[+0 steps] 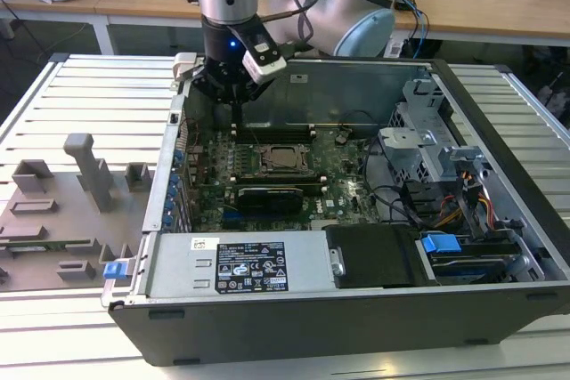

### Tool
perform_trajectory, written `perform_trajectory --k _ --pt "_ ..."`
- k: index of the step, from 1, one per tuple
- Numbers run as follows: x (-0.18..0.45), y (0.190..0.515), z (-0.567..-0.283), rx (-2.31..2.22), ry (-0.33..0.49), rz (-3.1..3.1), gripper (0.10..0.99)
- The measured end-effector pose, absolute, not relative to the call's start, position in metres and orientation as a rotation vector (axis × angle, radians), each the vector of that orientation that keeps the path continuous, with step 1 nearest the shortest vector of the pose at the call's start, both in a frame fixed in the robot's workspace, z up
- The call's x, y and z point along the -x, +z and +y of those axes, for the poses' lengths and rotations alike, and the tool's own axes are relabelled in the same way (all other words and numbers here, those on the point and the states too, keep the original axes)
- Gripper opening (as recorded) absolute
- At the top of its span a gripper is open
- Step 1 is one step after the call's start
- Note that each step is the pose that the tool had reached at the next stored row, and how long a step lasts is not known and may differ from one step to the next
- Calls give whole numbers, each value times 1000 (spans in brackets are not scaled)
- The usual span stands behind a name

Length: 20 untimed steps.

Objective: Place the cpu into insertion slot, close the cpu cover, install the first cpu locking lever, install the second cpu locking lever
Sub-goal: 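Install the first cpu locking lever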

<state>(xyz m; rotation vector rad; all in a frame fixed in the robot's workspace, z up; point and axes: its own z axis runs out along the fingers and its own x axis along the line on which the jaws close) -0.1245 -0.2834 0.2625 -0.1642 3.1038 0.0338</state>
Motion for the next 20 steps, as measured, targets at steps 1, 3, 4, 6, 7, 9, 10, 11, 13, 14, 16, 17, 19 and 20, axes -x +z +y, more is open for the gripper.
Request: perform_trajectory --k 1,3,4,6,7,9,10,11,13,14,16,17,19,20 --pt "124 262 -282 164 34 3104 106" --pt "123 262 -282 165 34 3104 106" --pt "120 262 -282 164 34 3104 106" --pt "116 261 -282 164 34 3104 106" --pt "113 261 -282 164 34 3104 106" --pt "109 261 -282 165 34 3104 106" --pt "106 261 -282 164 34 3105 106" --pt "104 261 -282 164 34 3105 106" --pt "99 261 -282 165 34 3106 106" --pt "96 260 -282 165 34 3106 106" --pt "87 260 -282 165 34 3108 106" --pt "85 260 -282 165 35 3108 106" --pt "79 259 -282 164 35 3110 106" --pt "77 259 -282 165 35 3110 106"
